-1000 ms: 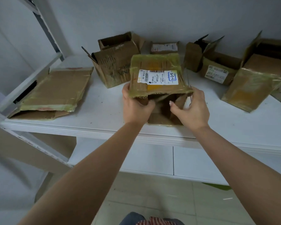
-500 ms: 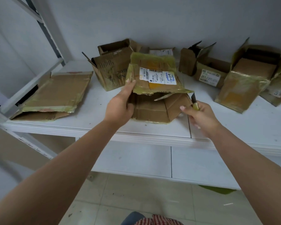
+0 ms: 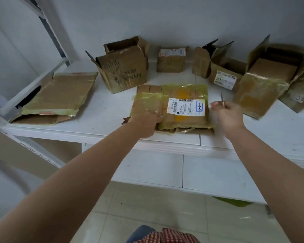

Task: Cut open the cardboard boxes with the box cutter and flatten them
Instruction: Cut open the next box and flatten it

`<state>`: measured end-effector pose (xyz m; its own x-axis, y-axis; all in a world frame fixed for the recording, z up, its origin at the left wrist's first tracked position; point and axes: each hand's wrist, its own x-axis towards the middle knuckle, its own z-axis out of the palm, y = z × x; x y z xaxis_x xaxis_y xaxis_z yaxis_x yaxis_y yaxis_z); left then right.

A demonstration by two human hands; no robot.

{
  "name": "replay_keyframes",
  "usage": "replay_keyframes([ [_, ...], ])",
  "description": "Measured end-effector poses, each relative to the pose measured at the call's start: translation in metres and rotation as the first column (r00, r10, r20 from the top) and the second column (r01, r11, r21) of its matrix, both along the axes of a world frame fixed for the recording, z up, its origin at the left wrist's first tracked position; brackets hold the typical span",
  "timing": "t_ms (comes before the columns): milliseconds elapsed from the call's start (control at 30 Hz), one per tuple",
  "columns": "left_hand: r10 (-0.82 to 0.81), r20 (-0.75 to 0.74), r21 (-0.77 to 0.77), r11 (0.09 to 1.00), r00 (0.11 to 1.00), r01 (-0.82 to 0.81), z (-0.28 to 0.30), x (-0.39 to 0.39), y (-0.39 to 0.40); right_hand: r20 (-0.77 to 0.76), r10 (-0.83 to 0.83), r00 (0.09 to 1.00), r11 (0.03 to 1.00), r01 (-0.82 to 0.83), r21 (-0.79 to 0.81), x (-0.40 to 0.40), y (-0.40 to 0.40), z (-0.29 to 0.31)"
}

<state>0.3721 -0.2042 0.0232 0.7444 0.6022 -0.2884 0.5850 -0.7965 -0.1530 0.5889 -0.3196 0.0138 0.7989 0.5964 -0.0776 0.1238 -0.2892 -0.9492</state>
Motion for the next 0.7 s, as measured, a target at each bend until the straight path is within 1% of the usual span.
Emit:
replay_keyframes([
  [67, -0.04, -0.022, -0.005, 0.999, 0.999, 0.04, 0.013, -0.001, -0.002, 0.122, 0.048, 0.991, 0.997, -0.04, -0.061, -0.002, 0.003, 0.0],
  [133, -0.026, -0.046, -0.13, 0.991, 0.999, 0.02, 0.029, -0.004, -0.005, 0.221, 0.107, 0.969, 0.989, -0.082, -0.12, -0.004, 0.007, 0.002],
  [167, 0.031, -0.013, -0.229, 0.973, 0.999, -0.033, 0.036, -0.007, -0.005, 0.281, 0.142, 0.949, 0.982, -0.101, -0.158, -0.006, 0.009, 0.004],
  [200, 0.117, 0.067, -0.339, 0.937, 0.991, -0.088, 0.043, -0.009, -0.004, 0.347, 0.18, 0.921, 0.972, -0.112, -0.208, -0.008, 0.011, 0.007],
  [233, 0.2, 0.181, -0.413, 0.904, 0.963, -0.11, 0.047, -0.009, 0.0, 0.411, 0.225, 0.884, 0.957, -0.12, -0.265, -0.009, 0.014, 0.009],
  [267, 0.237, 0.298, -0.41, 0.907, 0.925, -0.1, 0.05, -0.007, 0.006, 0.478, 0.275, 0.834, 0.937, -0.121, -0.328, -0.012, 0.018, 0.013],
  [300, 0.224, 0.379, -0.336, 0.937, 0.898, -0.092, 0.049, -0.003, 0.014, 0.543, 0.331, 0.772, 0.911, -0.112, -0.397, -0.014, 0.022, 0.016],
  [333, 0.2, 0.406, -0.239, 0.965, 0.892, -0.107, 0.045, 0.003, 0.02, 0.61, 0.388, 0.691, 0.882, -0.087, -0.463, -0.017, 0.026, 0.018],
  [400, 0.183, 0.401, -0.078, 0.983, 0.898, -0.165, 0.033, 0.015, 0.028, 0.71, 0.487, 0.508, 0.836, -0.037, -0.547, -0.023, 0.034, 0.018],
  [433, 0.165, 0.399, -0.017, 0.985, 0.902, -0.173, 0.024, 0.02, 0.03, 0.728, 0.527, 0.439, 0.82, -0.038, -0.571, -0.026, 0.038, 0.015],
  [467, 0.134, 0.396, 0.038, 0.986, 0.908, -0.162, 0.015, 0.024, 0.03, 0.725, 0.565, 0.394, 0.802, -0.054, -0.595, -0.028, 0.041, 0.009],
  [500, 0.108, 0.397, 0.067, 0.987, 0.912, -0.146, 0.006, 0.025, 0.029, 0.701, 0.611, 0.368, 0.771, -0.076, -0.632, -0.03, 0.044, 0.003],
  [533, 0.101, 0.397, 0.054, 0.99, 0.912, -0.133, -0.004, 0.025, 0.03, 0.659, 0.66, 0.36, 0.73, -0.098, -0.677, -0.031, 0.046, -0.004],
  [600, 0.124, 0.338, -0.011, 0.992, 0.933, -0.128, -0.025, 0.026, 0.03, 0.567, 0.735, 0.372, 0.646, -0.13, -0.752, -0.032, 0.048, -0.02],
  [667, 0.13, 0.258, 0.001, 0.991, 0.957, -0.135, -0.043, 0.027, 0.029, 0.507, 0.764, 0.398, 0.602, -0.158, -0.783, -0.029, 0.05, -0.032],
  [700, 0.132, 0.247, 0.02, 0.99, 0.96, -0.141, -0.048, 0.028, 0.028, 0.492, 0.771, 0.405, 0.59, -0.164, -0.79, -0.028, 0.052, -0.035],
])
